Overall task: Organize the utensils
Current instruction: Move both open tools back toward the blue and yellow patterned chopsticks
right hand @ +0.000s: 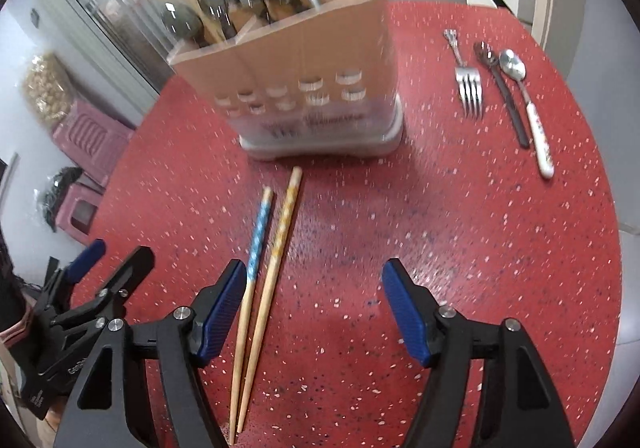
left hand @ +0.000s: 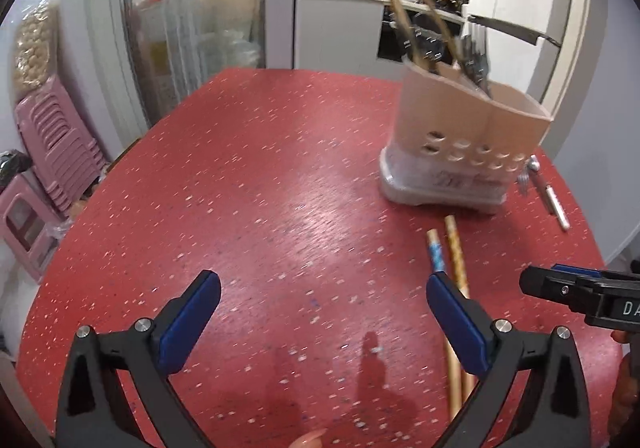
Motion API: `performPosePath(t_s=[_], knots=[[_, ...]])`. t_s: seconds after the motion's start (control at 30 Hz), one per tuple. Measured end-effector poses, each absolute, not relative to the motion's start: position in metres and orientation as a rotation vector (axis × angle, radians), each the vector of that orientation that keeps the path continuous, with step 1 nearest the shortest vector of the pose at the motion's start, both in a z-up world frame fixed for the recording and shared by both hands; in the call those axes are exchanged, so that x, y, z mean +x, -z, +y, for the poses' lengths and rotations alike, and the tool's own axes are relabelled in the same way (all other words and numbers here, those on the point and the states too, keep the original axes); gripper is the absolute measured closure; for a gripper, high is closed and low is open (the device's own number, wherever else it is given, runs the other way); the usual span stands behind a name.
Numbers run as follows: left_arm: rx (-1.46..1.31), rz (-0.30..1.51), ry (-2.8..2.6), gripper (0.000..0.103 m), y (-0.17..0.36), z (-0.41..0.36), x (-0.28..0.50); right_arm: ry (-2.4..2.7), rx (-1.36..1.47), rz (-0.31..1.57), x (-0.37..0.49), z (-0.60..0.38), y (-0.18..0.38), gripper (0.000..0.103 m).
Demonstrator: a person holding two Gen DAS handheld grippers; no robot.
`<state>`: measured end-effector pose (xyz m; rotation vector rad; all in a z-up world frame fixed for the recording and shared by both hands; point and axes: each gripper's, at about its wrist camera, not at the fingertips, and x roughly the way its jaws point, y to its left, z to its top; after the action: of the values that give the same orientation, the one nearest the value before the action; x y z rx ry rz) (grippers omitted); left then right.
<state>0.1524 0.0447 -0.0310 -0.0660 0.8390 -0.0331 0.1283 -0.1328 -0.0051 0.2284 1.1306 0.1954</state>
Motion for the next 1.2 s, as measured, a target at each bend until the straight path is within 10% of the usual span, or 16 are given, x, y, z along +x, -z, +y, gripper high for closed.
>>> performPosePath(t_s=[1.2], knots=[[-0.073,0.930,0.017,0.000,0.047,0.064,0.139,-0.142,-0.093,1.249,0.147,-0.038,0.040,0.082]])
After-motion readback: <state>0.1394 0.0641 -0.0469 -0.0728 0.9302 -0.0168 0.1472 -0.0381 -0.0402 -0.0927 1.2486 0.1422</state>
